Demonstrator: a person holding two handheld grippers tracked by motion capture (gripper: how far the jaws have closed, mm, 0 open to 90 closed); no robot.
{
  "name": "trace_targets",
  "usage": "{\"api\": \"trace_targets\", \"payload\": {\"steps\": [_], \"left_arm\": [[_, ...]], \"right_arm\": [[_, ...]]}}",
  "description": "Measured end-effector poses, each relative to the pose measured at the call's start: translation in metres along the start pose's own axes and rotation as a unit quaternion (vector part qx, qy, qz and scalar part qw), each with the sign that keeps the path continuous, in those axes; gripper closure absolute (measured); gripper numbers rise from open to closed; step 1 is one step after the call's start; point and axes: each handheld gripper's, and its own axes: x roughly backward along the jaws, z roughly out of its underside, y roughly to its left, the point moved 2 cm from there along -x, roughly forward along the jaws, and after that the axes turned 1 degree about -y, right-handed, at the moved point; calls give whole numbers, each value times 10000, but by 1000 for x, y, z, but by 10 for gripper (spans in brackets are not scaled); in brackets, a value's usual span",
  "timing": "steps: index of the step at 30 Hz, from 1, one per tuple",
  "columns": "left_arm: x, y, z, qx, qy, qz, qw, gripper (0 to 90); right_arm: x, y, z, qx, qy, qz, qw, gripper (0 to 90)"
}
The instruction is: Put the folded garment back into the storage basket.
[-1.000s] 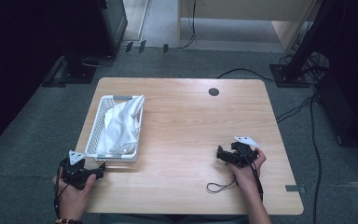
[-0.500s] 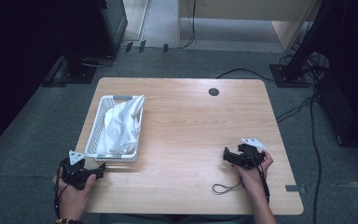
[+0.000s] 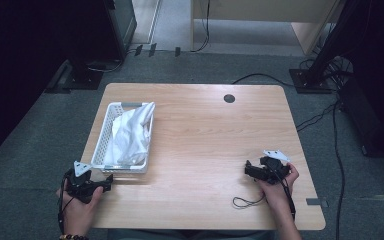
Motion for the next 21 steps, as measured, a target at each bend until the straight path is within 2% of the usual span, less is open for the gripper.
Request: {"api": "trace_targets", "payload": {"steps": [9, 21], "left_arm": [[0, 0, 0, -2, 0, -1, 10000, 0], [0, 0, 0, -1, -1, -1, 10000, 0]], "right_arm": [[7, -21, 6, -117, 8, 135, 9998, 9], [16, -43, 14, -248, -3, 270, 9993, 9]]}}
